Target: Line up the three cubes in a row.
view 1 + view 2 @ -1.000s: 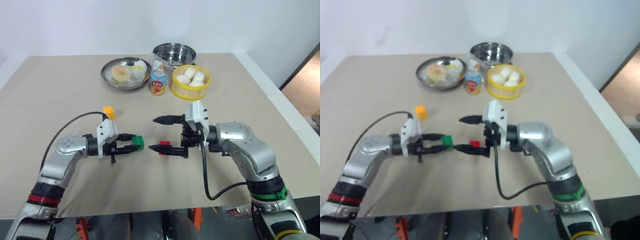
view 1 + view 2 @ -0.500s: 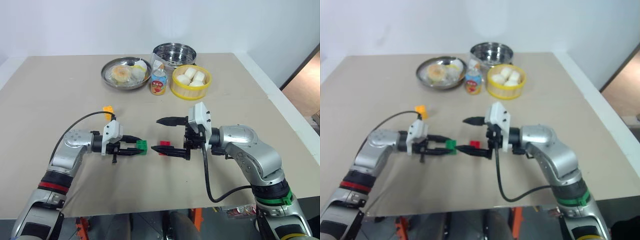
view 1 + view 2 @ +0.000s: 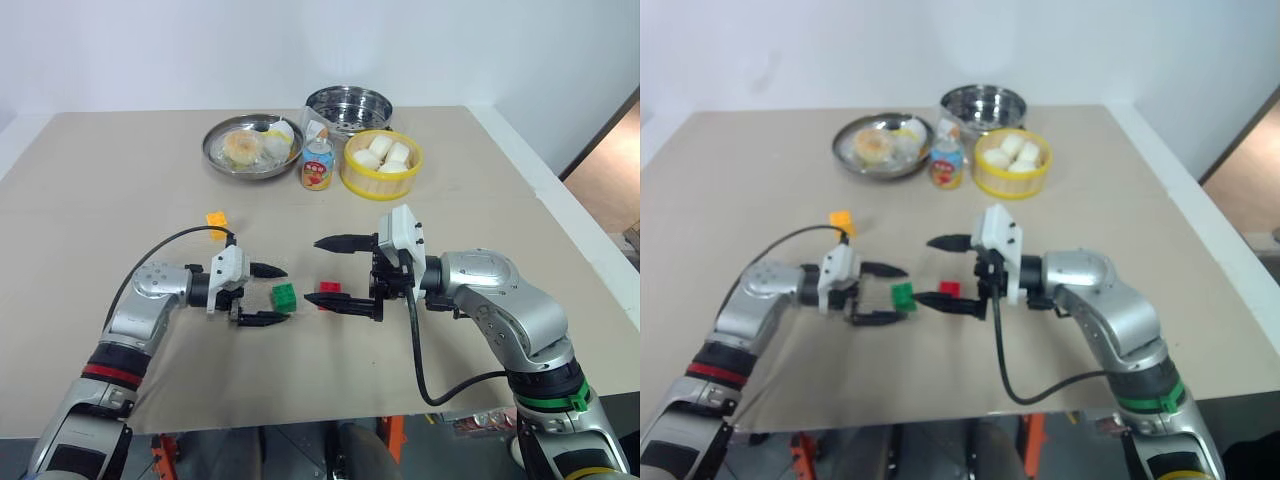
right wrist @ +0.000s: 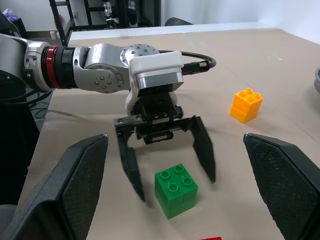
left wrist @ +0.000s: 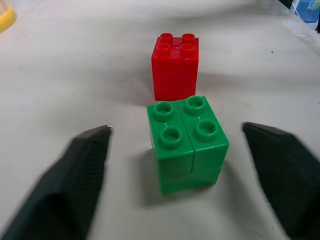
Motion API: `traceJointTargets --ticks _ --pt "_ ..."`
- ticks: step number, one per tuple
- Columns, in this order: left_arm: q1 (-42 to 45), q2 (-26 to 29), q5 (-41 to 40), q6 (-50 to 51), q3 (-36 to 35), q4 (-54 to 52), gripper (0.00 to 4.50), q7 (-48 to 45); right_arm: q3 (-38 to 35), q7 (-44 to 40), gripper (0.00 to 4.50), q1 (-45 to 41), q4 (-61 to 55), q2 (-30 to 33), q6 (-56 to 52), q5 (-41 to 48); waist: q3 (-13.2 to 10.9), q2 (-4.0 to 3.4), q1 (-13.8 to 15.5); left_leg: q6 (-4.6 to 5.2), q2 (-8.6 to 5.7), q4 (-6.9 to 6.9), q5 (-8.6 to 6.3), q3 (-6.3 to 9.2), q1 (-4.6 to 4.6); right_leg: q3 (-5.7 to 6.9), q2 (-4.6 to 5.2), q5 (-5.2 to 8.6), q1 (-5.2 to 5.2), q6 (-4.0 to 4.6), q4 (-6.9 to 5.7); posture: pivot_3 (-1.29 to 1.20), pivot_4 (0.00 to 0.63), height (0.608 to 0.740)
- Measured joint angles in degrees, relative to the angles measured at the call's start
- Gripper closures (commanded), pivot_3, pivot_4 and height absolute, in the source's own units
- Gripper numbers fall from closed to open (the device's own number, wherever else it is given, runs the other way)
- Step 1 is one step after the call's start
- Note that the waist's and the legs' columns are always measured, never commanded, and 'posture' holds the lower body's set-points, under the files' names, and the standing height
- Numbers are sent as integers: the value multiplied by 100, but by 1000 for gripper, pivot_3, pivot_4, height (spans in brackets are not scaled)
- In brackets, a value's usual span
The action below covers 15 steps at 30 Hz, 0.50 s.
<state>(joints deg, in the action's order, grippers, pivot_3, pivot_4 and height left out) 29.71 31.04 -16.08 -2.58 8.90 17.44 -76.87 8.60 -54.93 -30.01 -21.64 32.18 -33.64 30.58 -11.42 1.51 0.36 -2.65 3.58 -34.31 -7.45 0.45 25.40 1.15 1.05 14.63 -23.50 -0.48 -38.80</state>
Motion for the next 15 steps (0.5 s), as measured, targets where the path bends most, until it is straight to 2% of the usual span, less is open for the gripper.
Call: traceJointTargets --ticks 5,8,12,15 --pt "-84 274 -81 103 -153 -227 44 8 1 -31 0 -7 6 -7 0 13 0 0 -3 0 2 0 0 0 0 -2 -1 0 0 0 -1 0 150 740" --pt "-371 502 -426 673 -484 -766 44 166 4 -114 0 -28 23 -17 1 52 0 0 -16 0 5 1 0 -4 -1 -6 -1 0 -2 0 -1 0 150 740" --pt "-744 706 -1104 1898 -1218 -1604 44 864 5 -180 0 -45 93 -14 9 67 0 0 -24 0 8 0 0 -3 -4 -6 -2 0 1 -1 -3 0 150 740" --pt "-1046 676 -1436 2534 -1863 -2096 44 1718 5 -243 0 -51 156 -15 47 65 0 0 -25 0 8 -1 0 -6 -9 -12 -1 -3 5 -4 -3 0 150 740"
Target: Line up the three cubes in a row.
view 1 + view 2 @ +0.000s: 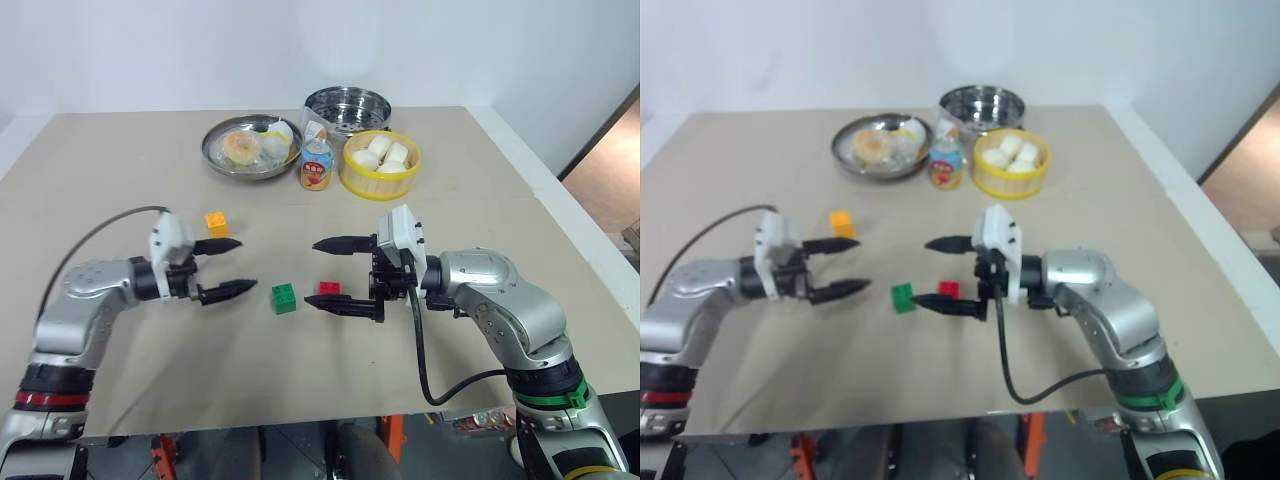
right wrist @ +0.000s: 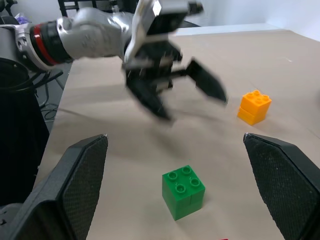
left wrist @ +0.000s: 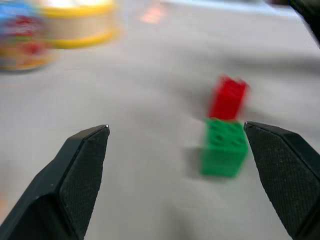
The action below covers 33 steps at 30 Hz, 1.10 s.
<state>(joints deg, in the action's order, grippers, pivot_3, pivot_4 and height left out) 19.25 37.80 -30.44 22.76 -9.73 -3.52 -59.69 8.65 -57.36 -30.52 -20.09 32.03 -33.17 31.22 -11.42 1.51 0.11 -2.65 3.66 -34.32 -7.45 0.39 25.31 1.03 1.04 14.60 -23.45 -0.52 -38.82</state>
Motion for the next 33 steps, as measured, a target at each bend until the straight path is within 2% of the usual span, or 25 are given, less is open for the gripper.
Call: traceJointTargets --ticks 2,5,11,17,21,33 --pt "-176 -203 -28 138 -358 -220 44 679 0 -19 0 -1 26 -5 23 -1 0 0 3 0 -1 -1 0 -4 -4 -5 1 -3 2 -5 0 0 150 740" --pt "-359 -797 291 4 -606 -523 44 1908 0 -53 0 -3 78 -32 78 -2 1 1 24 0 -5 -9 0 -10 -5 -16 2 -9 7 -12 0 0 150 740" --pt "-564 -2072 1164 -50 -439 -1275 44 4068 10 -158 0 -74 147 -57 130 -13 3 8 33 0 -11 -21 0 -31 -10 -47 3 -26 8 -29 2 0 150 740" --pt "-274 -2767 1881 -44 -312 -1121 44 5465 17 -226 0 -112 229 -44 180 -81 7 16 33 3 -9 -23 3 -30 -13 -49 -6 -36 7 -26 1 0 150 740" --pt "-91 -3057 2260 -62 -44 -874 44 5956 21 -238 0 -112 227 -37 180 -111 7 18 33 3 -12 -24 2 -38 -12 -61 -5 -38 6 -33 3 0 150 740" --pt "-25 -3158 2618 -157 191 -350 44 6297 21 -199 0 -109 226 11 179 -127 7 18 32 2 -12 -24 2 -38 -12 -60 -6 -39 5 -33 3 0 150 740"
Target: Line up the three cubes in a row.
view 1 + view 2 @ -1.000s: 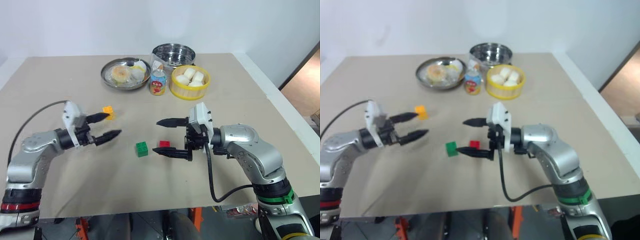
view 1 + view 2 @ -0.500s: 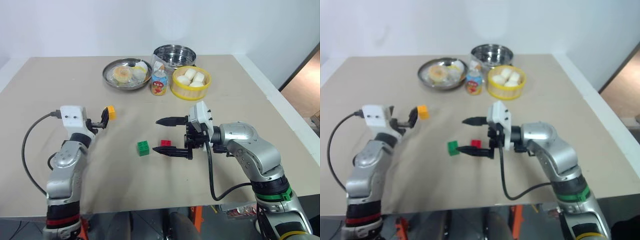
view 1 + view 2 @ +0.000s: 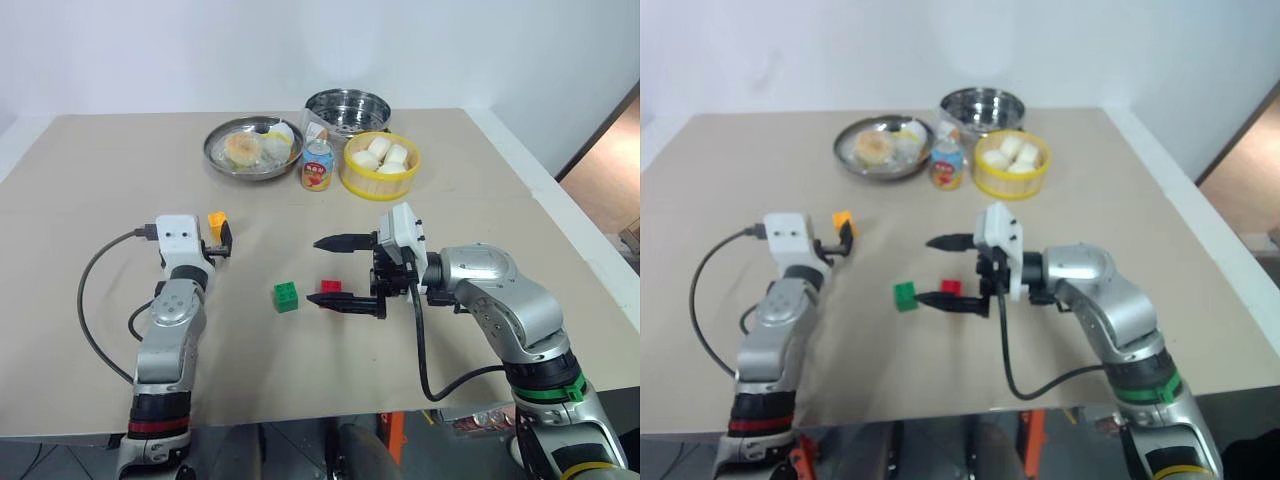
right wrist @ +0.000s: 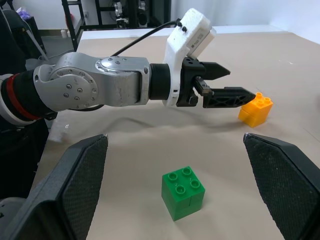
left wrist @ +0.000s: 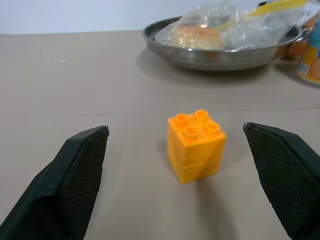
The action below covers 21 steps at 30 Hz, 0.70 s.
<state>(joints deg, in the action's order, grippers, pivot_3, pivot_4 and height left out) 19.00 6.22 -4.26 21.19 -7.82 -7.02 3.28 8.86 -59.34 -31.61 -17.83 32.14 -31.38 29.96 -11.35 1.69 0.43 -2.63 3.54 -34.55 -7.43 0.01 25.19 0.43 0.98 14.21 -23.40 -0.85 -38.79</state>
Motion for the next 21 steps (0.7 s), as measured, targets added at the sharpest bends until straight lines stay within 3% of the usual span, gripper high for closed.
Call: traceJointTargets --ticks 21 --pt "524 -4 214 -270 74 1120 44 39 0 97 0 9 -11 1 6 -46 0 1 0 0 -1 1 0 0 1 0 -1 -1 -1 -3 0 0 150 740"
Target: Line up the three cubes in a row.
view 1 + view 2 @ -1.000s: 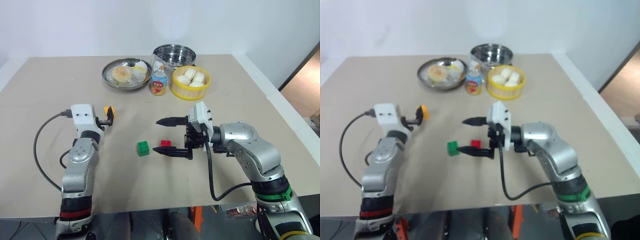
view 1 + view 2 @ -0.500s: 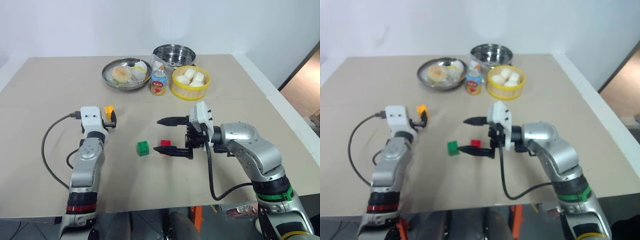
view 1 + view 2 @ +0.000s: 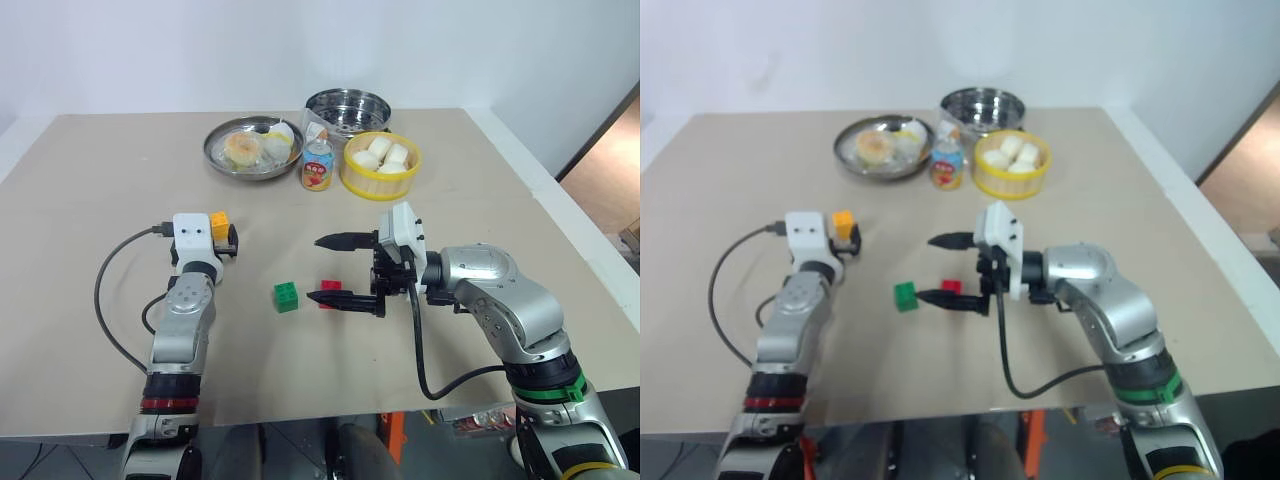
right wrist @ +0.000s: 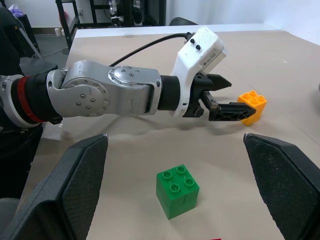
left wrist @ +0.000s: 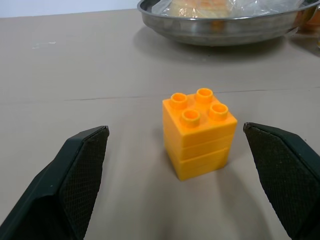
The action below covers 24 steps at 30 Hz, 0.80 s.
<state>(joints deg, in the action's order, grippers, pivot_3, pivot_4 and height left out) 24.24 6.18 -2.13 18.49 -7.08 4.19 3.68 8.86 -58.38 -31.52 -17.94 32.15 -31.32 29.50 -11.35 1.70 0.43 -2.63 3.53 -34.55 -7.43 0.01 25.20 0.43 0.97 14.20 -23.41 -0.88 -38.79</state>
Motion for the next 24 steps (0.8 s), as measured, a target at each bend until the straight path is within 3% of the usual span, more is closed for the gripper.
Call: traceJointTargets --ticks 12,15,21,24 --pt "365 6 83 -331 18 731 44 -23 0 28 0 67 -45 2 2 -38 0 0 0 0 0 0 0 0 0 0 0 0 0 0 0 0 150 740" --pt "408 -4 94 -373 22 895 828 -23 0 35 0 78 -45 2 2 -44 0 0 0 0 0 0 0 0 0 0 0 0 0 -1 0 0 150 740" --pt "472 16 117 -510 35 993 2916 -32 0 86 0 81 -45 2 4 -46 0 0 0 0 0 0 0 0 0 0 0 0 0 -1 0 0 150 740" --pt "472 79 137 -548 39 1024 2916 -50 0 85 0 81 -45 2 16 -48 0 0 0 0 0 0 0 0 0 1 0 -1 0 -1 0 0 150 740"
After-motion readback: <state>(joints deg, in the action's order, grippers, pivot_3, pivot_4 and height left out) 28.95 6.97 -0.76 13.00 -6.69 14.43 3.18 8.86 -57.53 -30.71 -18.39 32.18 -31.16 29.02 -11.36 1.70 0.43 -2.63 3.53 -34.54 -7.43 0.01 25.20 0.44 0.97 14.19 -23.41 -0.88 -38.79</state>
